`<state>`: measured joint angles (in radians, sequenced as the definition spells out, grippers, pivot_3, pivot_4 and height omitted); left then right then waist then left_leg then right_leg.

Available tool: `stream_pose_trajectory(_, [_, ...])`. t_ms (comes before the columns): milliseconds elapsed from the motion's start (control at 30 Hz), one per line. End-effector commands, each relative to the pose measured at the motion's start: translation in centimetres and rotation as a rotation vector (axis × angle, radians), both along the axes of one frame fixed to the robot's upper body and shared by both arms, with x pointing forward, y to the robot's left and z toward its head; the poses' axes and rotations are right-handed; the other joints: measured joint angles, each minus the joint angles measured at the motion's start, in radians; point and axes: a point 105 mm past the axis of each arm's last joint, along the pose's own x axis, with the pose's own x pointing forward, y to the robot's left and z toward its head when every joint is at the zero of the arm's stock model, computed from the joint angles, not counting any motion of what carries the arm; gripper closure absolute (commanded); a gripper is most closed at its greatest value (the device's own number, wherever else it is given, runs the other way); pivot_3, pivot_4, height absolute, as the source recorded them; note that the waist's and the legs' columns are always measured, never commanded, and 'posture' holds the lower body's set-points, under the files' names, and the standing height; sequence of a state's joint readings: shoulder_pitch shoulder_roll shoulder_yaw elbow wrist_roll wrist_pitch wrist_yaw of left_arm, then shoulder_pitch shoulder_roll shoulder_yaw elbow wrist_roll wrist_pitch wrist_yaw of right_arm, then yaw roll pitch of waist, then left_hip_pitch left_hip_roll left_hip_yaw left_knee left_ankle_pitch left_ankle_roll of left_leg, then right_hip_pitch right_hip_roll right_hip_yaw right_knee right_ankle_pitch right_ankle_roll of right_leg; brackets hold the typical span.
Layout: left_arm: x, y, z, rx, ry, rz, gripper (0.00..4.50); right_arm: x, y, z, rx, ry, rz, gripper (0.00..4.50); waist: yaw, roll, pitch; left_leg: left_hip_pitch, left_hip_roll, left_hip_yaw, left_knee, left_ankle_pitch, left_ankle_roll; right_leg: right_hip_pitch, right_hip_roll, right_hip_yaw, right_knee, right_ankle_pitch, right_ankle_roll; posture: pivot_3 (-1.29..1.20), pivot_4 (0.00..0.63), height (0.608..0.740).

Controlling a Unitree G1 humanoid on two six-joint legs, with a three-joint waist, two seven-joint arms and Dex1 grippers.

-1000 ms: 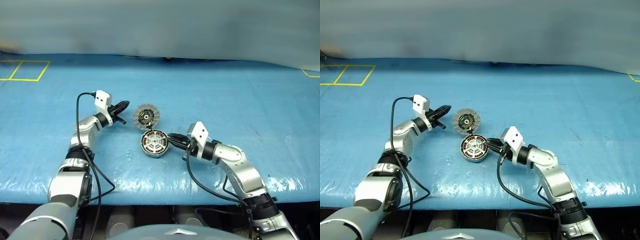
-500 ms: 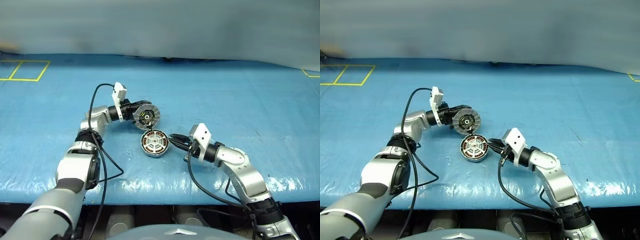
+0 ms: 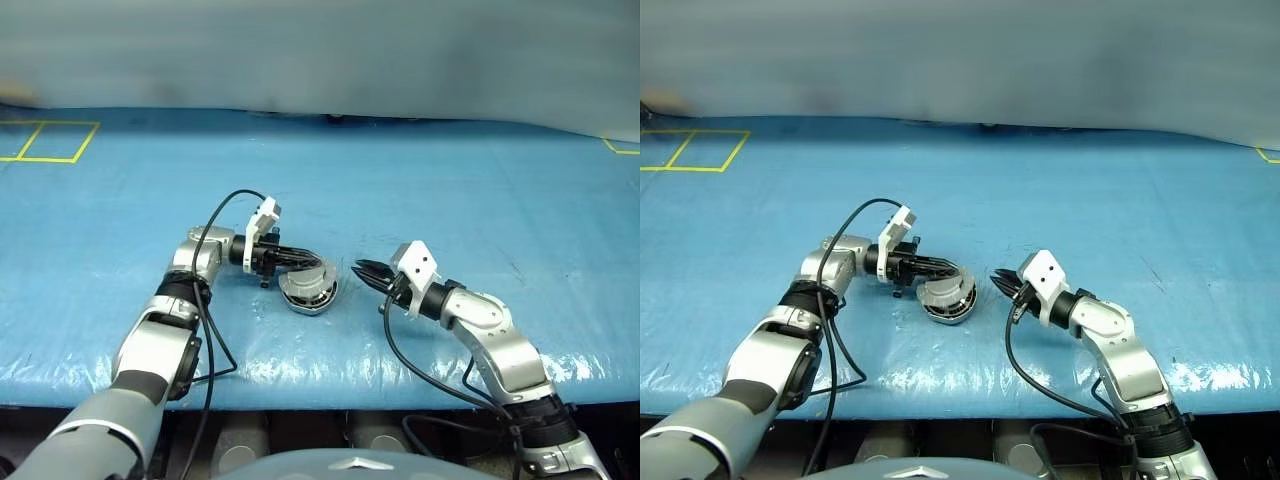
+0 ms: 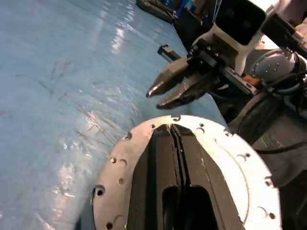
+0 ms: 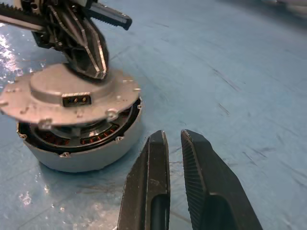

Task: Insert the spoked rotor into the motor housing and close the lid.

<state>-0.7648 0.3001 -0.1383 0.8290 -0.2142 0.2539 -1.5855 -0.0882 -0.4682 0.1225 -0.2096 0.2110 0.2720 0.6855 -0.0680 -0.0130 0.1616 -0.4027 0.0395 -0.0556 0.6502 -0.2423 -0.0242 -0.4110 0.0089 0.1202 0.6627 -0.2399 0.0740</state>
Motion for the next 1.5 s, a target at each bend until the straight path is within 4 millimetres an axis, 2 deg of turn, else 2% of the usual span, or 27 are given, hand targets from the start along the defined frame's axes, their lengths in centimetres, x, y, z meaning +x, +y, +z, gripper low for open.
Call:
stream_pose_trajectory(33, [-0.9, 0.2, -0.3, 0.041, -0.023, -0.047, 4.48, 0.4, -0.5, 0.9, 0.001, -0.04, -0.027, 3.93, 0.0, 0.0, 0.0, 0.0, 0.0, 0.0, 0.0, 0.0, 0.0, 0.0, 0.0, 0.0, 0.0, 0.0, 0.0, 0.0, 0.15, 0.74])
stream_pose_trajectory(200, [-1.8, 0.7, -1.8, 0.108, -0.033, -0.05, 4.48, 0.4, 0.3, 1.0, 0.015, -0.041, -0.001, 3.93, 0.001, 0.0, 0.0, 0.001, 0.0, 0.0, 0.001, 0.0, 0.0, 0.002, 0.0, 0.0, 0.0, 0.0, 0.0, 0.0, 0.15, 0.74])
stream_pose_trajectory(367, [-1.7, 0.7, -2.1, 0.09, -0.088, 0.01, 4.48, 0.2, 1.7, 0.9, 0.057, -0.028, 0.034, 3.93, 0.002, 0.0, -0.001, 0.003, 0.0, 0.0, 0.001, 0.0, 0.0, 0.003, 0.0, 0.0, 0.001, 0.0, 0.0, 0.0, 0.15, 0.74])
stream_pose_trajectory(533, [-0.5, 0.7, -0.7, -0.012, -0.177, 0.143, 4.48, -0.1, 3.2, 0.7, 0.121, -0.011, 0.078, 3.93, 0.003, 0.001, -0.001, 0.004, 0.0, 0.0, 0.002, 0.0, 0.0, 0.003, 0.0, 0.0, 0.002, 0.0, 0.001, 0.0, 0.15, 0.74])
stream_pose_trajectory(633, [-0.2, 0.8, 1.1, -0.096, -0.241, 0.19, 4.48, -0.2, 4.1, 0.9, 0.138, -0.012, 0.112, 3.93, 0.001, 0.001, -0.001, 0.003, 0.0, 0.0, 0.004, 0.0, 0.0, 0.003, 0.0, 0.0, 0.003, 0.0, 0.001, 0.0, 0.15, 0.74])
stream_pose_trajectory(733, [-1.0, 1.5, 2.1, -0.116, -0.313, 0.201, 4.48, -0.4, 4.8, 1.2, 0.16, -0.011, 0.139, 3.93, 0.0, 0.001, -0.001, 0.002, 0.001, 0.0, 0.004, 0.0, 0.0, 0.002, 0.0, 0.0, 0.003, 0.0, 0.001, 0.0, 0.15, 0.74])
stream_pose_trajectory(867, [-2.4, 2.8, 2.4, -0.104, -0.39, 0.246, 4.48, 0.1, 5.4, 1.2, 0.198, -0.004, 0.124, 3.93, 0.0, 0.001, -0.001, 0.002, 0.001, 0.0, 0.002, 0.0, 0.0, 0.001, 0.0, 0.0, 0.003, 0.0, 0.0, 0.0, 0.15, 0.74])
stream_pose_trajectory(967, [-3.4, 4.0, 2.3, -0.092, -0.424, 0.313, 4.5, -0.3, 6.1, 1.1, 0.208, 0.01, 0.16, 3.39, 0.002, 0.001, -0.001, 0.003, 0.002, 0.0, 0.002, 0.0, 0.0, 0.001, 0.0, 0.0, 0.003, 0.0, -0.001, 0.0, 0.15, 0.74])
stream_pose_trajectory(1067, [-4.6, 5.2, 2.2, -0.094, -0.44, 0.408, 4.5, -0.8, 7.0, 1.0, 0.215, 0.022, 0.203, 2.38, 0.001, 0.001, 0.0, 0.002, 0.002, 0.001, 0.001, 0.0, 0.0, 0.001, 0.0, 0.0, 0.003, 0.0, -0.001, 0.0, 0.15, 0.74])
stream_pose_trajectory(1267, [-6.8, 5.9, 0.6, -0.04, -0.472, 0.462, 4.5, -0.6, 8.1, 0.7, 0.205, 0.008, 0.22, 0.44, 0.004, 0.001, 0.0, 0.003, 0.002, 0.001, 0.002, 0.0, 0.0, 0.001, 0.0, 0.0, 0.003, 0.0, -0.001, 0.0, 0.15, 0.74])
stream_pose_trajectory(1500, [-8.2, 5.5, -1.5, -0.019, -0.45, 0.484, 4.5, -0.8, 8.8, -0.3, 0.154, 0.02, 0.262, 0.44, 0.003, 0.001, 0.0, 0.003, 0.002, 0.003, 0.002, 0.0, -0.001, 0.001, 0.0, 0.001, 0.002, -0.003, -0.005, 0.0, 0.15, 0.74])
